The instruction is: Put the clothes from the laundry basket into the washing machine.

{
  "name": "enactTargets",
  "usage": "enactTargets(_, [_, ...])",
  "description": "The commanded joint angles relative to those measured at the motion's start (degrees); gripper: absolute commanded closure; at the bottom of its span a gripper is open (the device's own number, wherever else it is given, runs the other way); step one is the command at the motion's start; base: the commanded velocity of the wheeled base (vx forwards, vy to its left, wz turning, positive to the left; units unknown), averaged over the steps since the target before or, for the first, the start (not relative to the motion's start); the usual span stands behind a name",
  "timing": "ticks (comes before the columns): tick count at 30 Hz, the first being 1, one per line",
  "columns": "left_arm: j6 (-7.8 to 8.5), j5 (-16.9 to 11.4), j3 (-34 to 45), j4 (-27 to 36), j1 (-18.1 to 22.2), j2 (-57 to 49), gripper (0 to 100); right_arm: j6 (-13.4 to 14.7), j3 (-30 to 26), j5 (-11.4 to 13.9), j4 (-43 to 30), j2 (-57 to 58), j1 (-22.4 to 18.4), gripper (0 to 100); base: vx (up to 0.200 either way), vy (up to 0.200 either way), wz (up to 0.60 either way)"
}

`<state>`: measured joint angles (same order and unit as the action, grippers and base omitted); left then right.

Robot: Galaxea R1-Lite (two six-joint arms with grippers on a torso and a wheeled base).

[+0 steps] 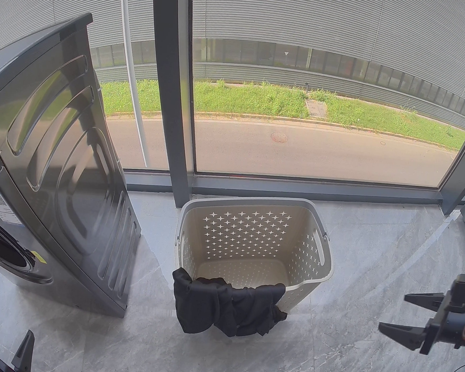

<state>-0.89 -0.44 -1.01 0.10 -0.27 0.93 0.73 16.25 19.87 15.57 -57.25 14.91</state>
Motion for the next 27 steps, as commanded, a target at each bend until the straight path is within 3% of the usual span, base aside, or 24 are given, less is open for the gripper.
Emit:
enactTargets(1, [-0.08, 0.0, 0.8, 0.0, 0.0, -0.9, 0, 0.9, -1.7, 1.3, 9.2, -21.2, 7.3, 0, 0.0, 0.0, 0.0])
enactTargets(13, [-0.08, 0.0, 0.8, 0.0, 0.0, -0.9, 0, 1.4, -1.7, 1.3, 11.0, -27.5, 8.7, 0, 0.0, 0.0, 0.0])
enactTargets(18, [-0.08, 0.0, 0.8, 0.0, 0.0, -0.9, 0, 2.0, -1.5, 1.0, 15.2, -32.5, 8.8, 0, 0.0, 0.0, 0.0])
enactTargets(19, [-0.08, 0.0, 0.8, 0.0, 0.0, -0.9, 0, 3.0, -1.4, -1.1, 19.2, -36.1, 9.2, 0, 0.0, 0.0, 0.0])
enactTargets(20, [-0.08, 0.0, 0.8, 0.0, 0.0, -0.9, 0, 3.2, -1.4, -1.5, 19.9, -36.6, 9.3, 0, 0.0, 0.0, 0.0])
enactTargets(22, [-0.08, 0.0, 0.8, 0.0, 0.0, -0.9, 0, 6.7, -1.4, -5.5, 26.1, -41.4, 12.1, 0, 0.0, 0.0, 0.0])
enactTargets(24, [-0.08, 0.0, 0.8, 0.0, 0.0, -0.9, 0, 10.1, -1.1, -7.5, 30.0, -44.3, 14.4, 0, 0.0, 0.0, 0.0])
enactTargets(25, [-0.08, 0.0, 0.8, 0.0, 0.0, -0.9, 0, 10.1, -1.1, -7.5, 30.0, -44.3, 14.4, 0, 0.0, 0.0, 0.0])
enactTargets(26, [-0.08, 0.0, 0.8, 0.0, 0.0, -0.9, 0, 12.7, -0.3, -9.2, 32.9, -47.8, 16.6, 0, 0.0, 0.0, 0.0])
enactTargets(27, [-0.08, 0.0, 0.8, 0.0, 0.0, -0.9, 0, 13.2, 0.4, -10.2, 33.7, -49.5, 17.1, 0, 0.0, 0.0, 0.0])
